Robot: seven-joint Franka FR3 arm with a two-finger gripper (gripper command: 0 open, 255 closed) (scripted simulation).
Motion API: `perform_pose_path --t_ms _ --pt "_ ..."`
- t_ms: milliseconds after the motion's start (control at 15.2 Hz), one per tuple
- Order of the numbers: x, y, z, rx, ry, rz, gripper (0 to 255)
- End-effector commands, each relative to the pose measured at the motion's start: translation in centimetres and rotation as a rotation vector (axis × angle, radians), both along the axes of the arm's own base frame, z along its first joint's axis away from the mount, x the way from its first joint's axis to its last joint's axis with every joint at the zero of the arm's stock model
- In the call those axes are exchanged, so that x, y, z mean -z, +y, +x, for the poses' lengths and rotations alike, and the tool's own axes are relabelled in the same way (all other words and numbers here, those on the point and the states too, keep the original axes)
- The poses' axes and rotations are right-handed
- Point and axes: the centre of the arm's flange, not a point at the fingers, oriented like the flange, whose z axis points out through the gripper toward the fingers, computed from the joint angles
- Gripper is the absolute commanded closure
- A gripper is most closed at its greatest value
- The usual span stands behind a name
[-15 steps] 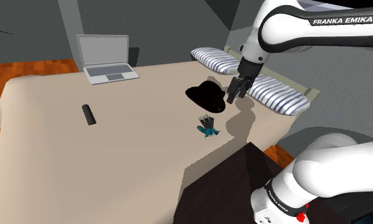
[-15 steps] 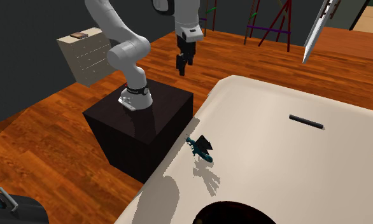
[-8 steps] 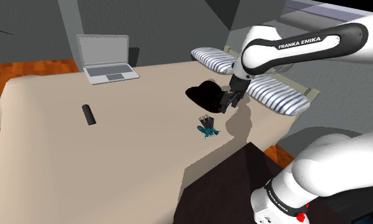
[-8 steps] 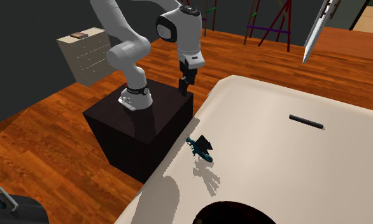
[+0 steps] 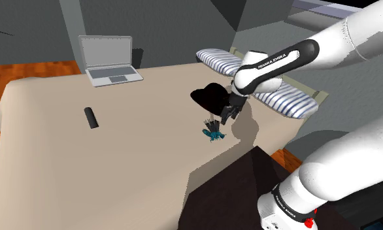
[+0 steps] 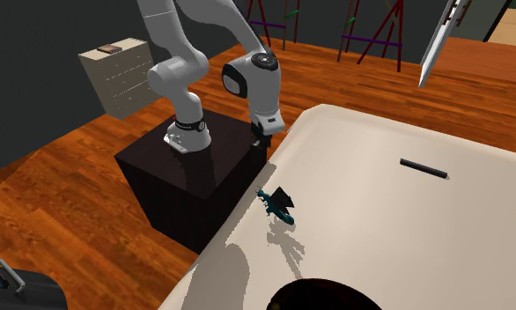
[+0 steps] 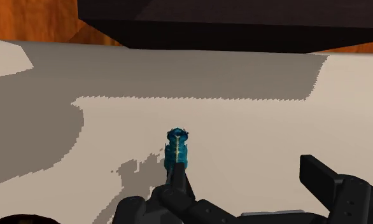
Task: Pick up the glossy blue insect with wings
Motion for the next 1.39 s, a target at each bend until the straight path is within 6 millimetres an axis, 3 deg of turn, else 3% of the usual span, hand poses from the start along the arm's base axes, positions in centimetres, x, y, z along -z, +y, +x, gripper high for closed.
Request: perform_pose_path --t_ms 0,528,1056,1188,1254,1320 --pt "2.3 -0.9 0.9 0.000 -0.003 -0.001 0" --pt "11.7 -4.7 4.0 0.003 -0.006 0.001 0" --pt "16.0 -4.8 4.1 0.003 -0.006 0.001 0" --pt "16.0 -4.8 4.1 0.003 -0.006 0.001 0" --pt "16.1 -4.8 4.1 0.003 -0.006 0.001 255" --pt "16.0 -4.9 4.1 0.003 -0.006 0.001 255"
